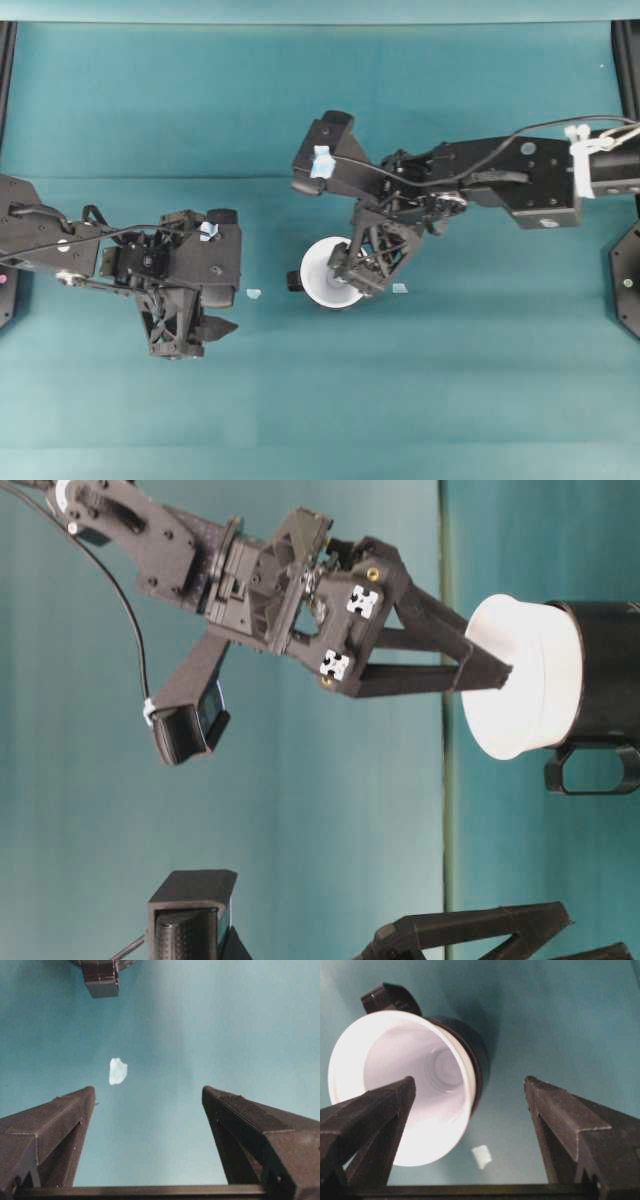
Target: Put the paper cup into the moved cup holder.
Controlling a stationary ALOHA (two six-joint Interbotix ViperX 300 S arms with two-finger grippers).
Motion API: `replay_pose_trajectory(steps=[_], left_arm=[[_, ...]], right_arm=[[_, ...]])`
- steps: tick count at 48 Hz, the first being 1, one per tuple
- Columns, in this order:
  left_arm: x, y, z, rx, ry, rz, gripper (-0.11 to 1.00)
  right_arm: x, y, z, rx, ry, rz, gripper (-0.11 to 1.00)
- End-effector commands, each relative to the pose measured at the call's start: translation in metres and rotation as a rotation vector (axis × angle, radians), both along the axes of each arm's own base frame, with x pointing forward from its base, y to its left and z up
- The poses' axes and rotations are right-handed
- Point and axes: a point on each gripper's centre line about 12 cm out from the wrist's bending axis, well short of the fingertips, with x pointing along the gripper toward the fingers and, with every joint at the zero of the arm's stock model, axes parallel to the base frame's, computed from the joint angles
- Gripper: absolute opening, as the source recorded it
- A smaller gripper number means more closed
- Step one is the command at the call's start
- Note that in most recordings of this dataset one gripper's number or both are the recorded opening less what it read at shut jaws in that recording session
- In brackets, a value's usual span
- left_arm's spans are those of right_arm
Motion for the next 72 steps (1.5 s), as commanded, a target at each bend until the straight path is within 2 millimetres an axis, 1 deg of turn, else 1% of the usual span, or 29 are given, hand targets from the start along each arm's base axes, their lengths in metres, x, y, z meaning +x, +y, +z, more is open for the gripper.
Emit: replay_pose_trajectory(steps=[1, 14, 27, 39, 56, 63, 72], left_arm=[[0.002, -0.001, 0.007, -0.001, -0.026, -0.004, 0.88], [0.002, -0.001, 0.007, -0.003, -0.024, -0.002, 0.88], [0.002, -0.001, 0.008, -0.002, -0.028, -0.003, 0.88], [0.002, -0.001, 0.010, -0.004, -0.035, -0.002, 0.88], [0.002, -0.001, 0.014, -0.005, -0.055, -0.002, 0.88], [0.002, -0.001, 0.016, -0.005, -0.061, -0.003, 0.88], [0.001, -0.002, 0.021, -0.003, -0.077, -0.008, 0.88]], right_arm=[[-0.004, 0.000, 0.018, -0.019, -0.069, 0.001, 0.86], [-0.026, 0.004, 0.044, -0.035, -0.209, 0.002, 0.86], [-0.051, 0.010, 0.058, -0.047, -0.280, 0.018, 0.86], [-0.073, 0.012, 0.064, -0.071, -0.306, 0.038, 0.86], [-0.099, 0.016, 0.063, -0.106, -0.359, 0.066, 0.86], [-0.107, 0.017, 0.065, -0.109, -0.391, 0.067, 0.86], [-0.113, 0.018, 0.066, -0.112, -0.410, 0.072, 0.86]])
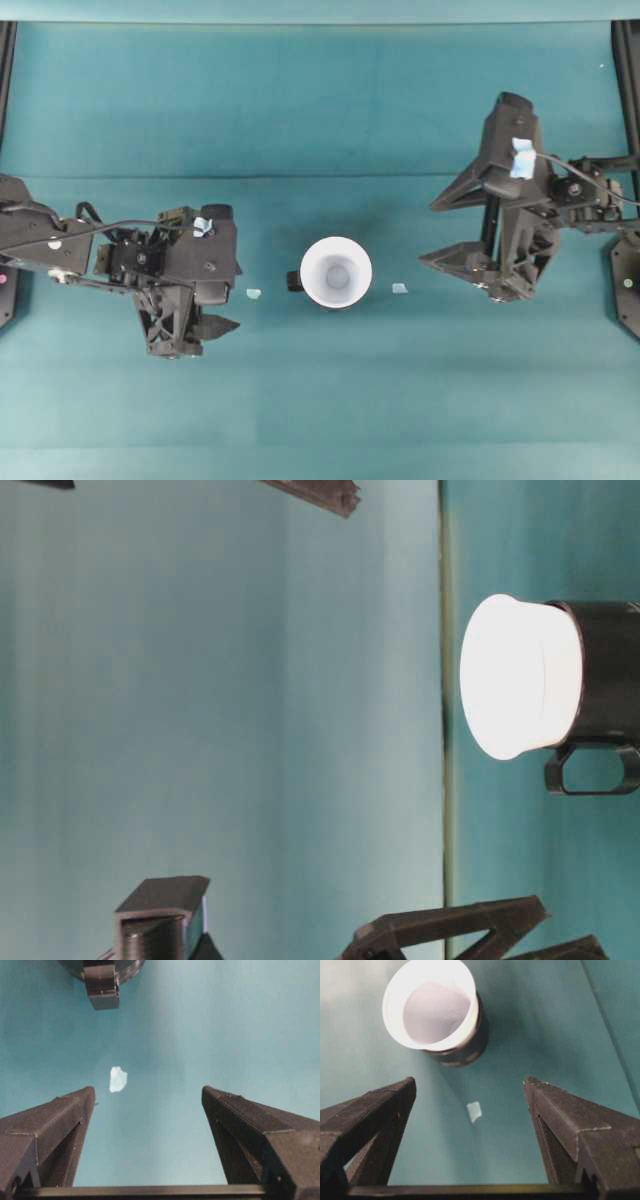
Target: Put the paper cup into the moved cup holder.
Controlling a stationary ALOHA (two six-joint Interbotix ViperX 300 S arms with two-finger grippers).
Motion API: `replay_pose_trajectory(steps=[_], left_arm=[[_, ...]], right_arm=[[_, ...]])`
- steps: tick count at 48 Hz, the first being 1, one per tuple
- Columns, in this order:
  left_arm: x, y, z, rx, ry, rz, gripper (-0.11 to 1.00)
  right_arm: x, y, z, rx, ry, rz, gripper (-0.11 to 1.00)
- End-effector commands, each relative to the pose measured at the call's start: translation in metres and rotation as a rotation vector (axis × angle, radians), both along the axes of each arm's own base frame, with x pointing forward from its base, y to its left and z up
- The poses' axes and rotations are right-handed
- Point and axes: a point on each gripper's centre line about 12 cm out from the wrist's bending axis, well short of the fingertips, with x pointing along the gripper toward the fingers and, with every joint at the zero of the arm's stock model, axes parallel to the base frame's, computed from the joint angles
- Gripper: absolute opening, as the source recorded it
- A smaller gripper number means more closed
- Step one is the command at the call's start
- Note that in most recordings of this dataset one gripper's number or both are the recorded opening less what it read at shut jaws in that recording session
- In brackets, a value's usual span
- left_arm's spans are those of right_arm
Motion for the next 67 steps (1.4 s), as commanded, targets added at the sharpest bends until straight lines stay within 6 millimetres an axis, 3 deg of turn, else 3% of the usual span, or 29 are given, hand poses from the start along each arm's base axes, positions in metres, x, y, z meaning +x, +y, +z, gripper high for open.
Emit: replay_pose_trajectory(steps=[1, 18, 67], left_arm=[[0.001, -0.001, 0.010, 0.001, -0.035, -0.008, 0.88], [-0.009, 0.000, 0.017, -0.001, -0.060, -0.006, 0.88], [-0.008, 0.000, 0.020, -0.005, -0.081, -0.004, 0.88]], right_arm=[[0.000, 0.001, 0.009, -0.008, -0.038, 0.009, 0.86], [-0.002, 0.006, 0.009, -0.040, -0.038, 0.057, 0.86], [-0.002, 0.006, 0.008, -0.040, -0.035, 0.055, 0.86]])
